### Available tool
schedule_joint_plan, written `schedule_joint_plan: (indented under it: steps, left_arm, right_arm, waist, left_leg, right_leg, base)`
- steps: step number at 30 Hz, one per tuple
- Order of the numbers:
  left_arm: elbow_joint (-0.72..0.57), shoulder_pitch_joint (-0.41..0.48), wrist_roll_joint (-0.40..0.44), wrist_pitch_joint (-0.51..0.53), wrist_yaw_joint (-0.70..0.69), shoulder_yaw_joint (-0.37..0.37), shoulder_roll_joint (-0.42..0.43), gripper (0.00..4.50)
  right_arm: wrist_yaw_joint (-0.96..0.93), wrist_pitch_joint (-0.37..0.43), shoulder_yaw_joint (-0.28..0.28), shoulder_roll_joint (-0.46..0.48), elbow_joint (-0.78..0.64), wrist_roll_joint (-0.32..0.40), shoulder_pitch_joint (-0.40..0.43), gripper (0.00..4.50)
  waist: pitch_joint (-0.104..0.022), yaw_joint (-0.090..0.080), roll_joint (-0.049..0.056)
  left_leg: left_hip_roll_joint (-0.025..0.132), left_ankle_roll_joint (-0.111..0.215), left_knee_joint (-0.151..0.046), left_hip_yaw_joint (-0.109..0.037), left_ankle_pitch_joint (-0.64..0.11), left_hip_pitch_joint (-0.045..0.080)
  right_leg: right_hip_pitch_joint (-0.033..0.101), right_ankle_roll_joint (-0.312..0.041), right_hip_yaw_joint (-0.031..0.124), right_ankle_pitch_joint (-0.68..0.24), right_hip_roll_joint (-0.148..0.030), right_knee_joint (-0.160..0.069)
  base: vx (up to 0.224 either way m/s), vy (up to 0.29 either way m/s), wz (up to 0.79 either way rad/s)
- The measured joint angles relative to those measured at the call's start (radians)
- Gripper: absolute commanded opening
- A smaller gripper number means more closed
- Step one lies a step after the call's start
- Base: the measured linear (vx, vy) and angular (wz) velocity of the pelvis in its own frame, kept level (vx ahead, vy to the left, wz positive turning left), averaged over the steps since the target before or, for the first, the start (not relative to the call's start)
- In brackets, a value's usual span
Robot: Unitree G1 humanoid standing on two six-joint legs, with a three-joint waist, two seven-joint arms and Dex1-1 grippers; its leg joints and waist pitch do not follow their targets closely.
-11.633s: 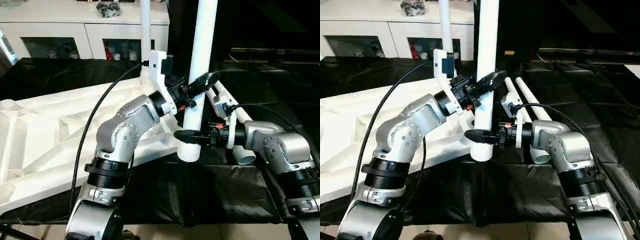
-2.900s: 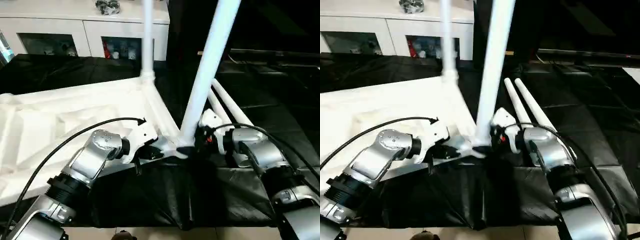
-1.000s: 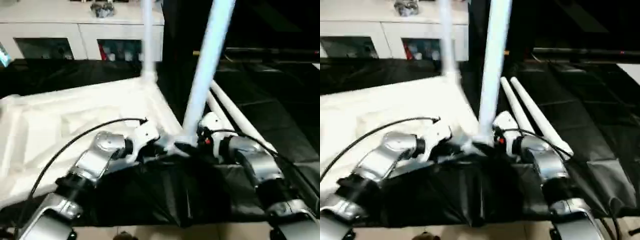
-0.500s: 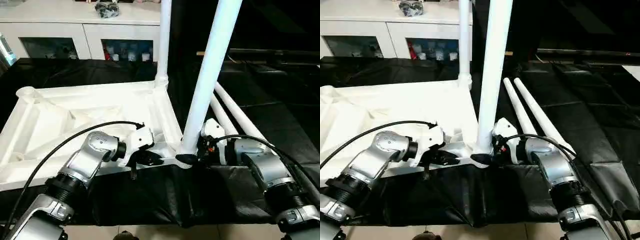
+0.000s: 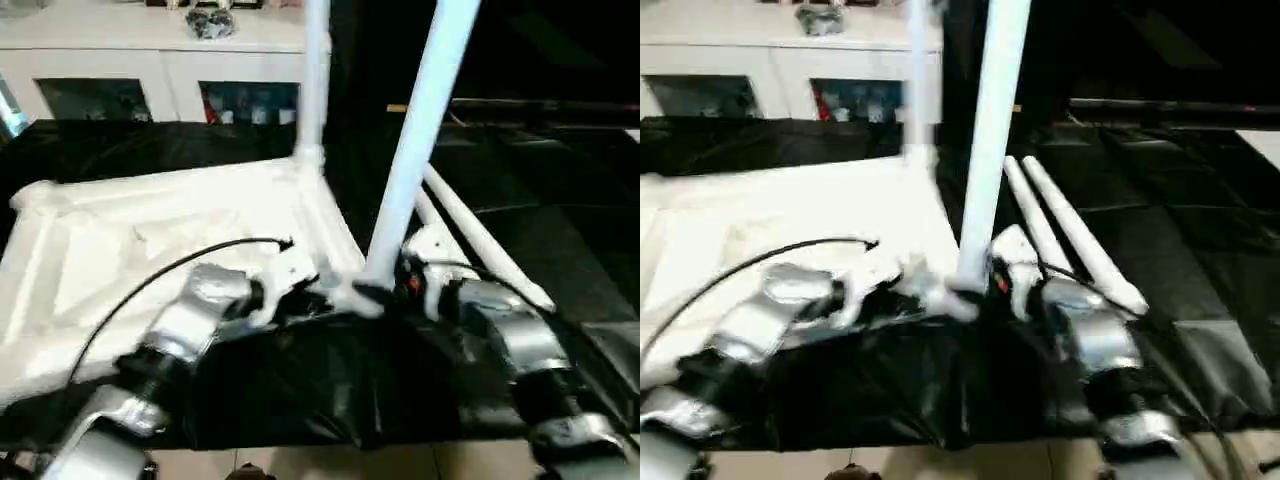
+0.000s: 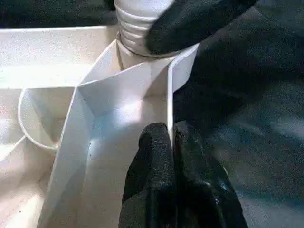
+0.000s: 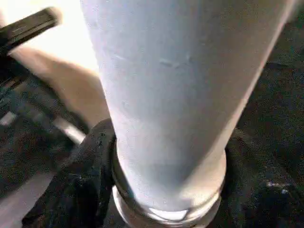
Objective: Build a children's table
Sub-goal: Rotate leg to tighten
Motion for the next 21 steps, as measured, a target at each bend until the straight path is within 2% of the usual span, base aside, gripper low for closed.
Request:
schedule_joint_plan:
  steps: [2, 7, 8, 9, 10, 13, 14, 18, 21]
  left_arm:
    - [0.018, -0.019, 0.007, 0.032, 0.070, 0.005, -0.035, 0.00]
    - [0.031, -0.027, 0.029, 0.057, 0.154, 0.024, -0.079, 0.00]
    - [0.031, -0.028, 0.033, 0.057, 0.160, 0.024, -0.082, 0.00]
    - [0.031, -0.028, 0.034, 0.057, 0.161, 0.024, -0.083, 0.00]
    - [0.030, -0.028, 0.033, 0.056, 0.160, 0.024, -0.083, 0.00]
    - [0.028, -0.028, 0.033, 0.056, 0.158, 0.024, -0.083, 0.00]
    - [0.022, -0.026, 0.033, 0.056, 0.150, 0.023, -0.080, 0.00]
    - [0.000, -0.016, 0.032, 0.054, 0.113, 0.023, -0.063, 0.00]
    - [-0.017, -0.007, 0.021, 0.044, 0.056, 0.016, -0.040, 0.00]
  right_arm:
    - [-0.116, -0.012, -0.023, 0.046, 0.048, -0.017, -0.032, 2.72]
    - [-0.251, -0.042, -0.061, 0.108, 0.120, -0.027, -0.071, 2.72]
    - [-0.254, -0.050, -0.067, 0.111, 0.129, -0.027, -0.074, 3.07]
    - [-0.254, -0.055, -0.072, 0.112, 0.132, -0.025, -0.075, 3.07]
    - [-0.252, -0.056, -0.075, 0.113, 0.133, -0.019, -0.075, 3.45]
    - [-0.232, -0.063, -0.080, 0.115, 0.133, -0.005, -0.076, 3.50]
    - [-0.223, -0.074, -0.078, 0.112, 0.135, -0.009, -0.075, 3.76]
    - [-0.136, -0.092, -0.056, 0.080, 0.121, -0.017, -0.062, 3.76]
    - [-0.031, -0.092, -0.021, 0.021, 0.069, -0.018, -0.029, 3.76]
  waist:
    - [0.000, -0.013, 0.000]
    - [-0.001, -0.019, 0.002]
    - [-0.001, -0.019, 0.002]
    - [-0.001, -0.018, 0.002]
    - [-0.001, -0.018, 0.003]
    - [-0.001, -0.018, 0.003]
    - [-0.001, -0.018, 0.003]
    - [-0.001, -0.018, 0.003]
    - [-0.001, -0.016, 0.003]
  left_leg:
    - [0.000, 0.000, 0.000, 0.000, 0.000, 0.000]
    - [0.000, 0.000, -0.001, -0.001, 0.000, 0.000]
    - [0.000, 0.000, -0.001, -0.001, 0.000, 0.000]
    - [0.000, 0.000, -0.001, 0.000, 0.000, 0.000]
    - [0.000, 0.000, -0.001, 0.000, 0.000, 0.000]
    - [0.000, 0.000, -0.002, 0.000, 0.000, 0.000]
    - [0.000, 0.000, -0.003, 0.000, 0.000, -0.001]
    - [0.000, 0.000, -0.003, 0.000, 0.000, -0.003]
    - [0.000, 0.000, -0.003, 0.000, 0.000, -0.004]
  right_leg:
    - [-0.001, 0.000, -0.001, 0.000, 0.000, -0.001]
    - [0.000, 0.000, -0.001, 0.000, 0.000, -0.001]
    - [0.000, 0.000, -0.001, 0.000, 0.000, -0.001]
    - [0.000, 0.000, -0.001, 0.000, 0.000, -0.001]
    - [0.000, 0.000, 0.000, 0.000, 0.000, -0.001]
    - [0.000, 0.000, 0.000, 0.000, 0.000, -0.001]
    - [-0.001, 0.000, 0.000, 0.000, 0.000, -0.001]
    - [-0.003, 0.000, 0.000, 0.000, 0.000, -0.001]
    - [-0.003, -0.001, 0.000, 0.000, 0.000, -0.001]
  base:
    - [0.000, 0.000, 0.00]
    - [0.000, 0.000, 0.00]
    - [0.000, 0.000, 0.00]
    - [0.000, 0.000, 0.00]
    - [0.000, 0.000, 0.00]
    - [0.000, 0.000, 0.00]
    - [0.000, 0.000, 0.00]
    - [0.000, 0.000, 0.00]
    - [0.000, 0.000, 0.00]
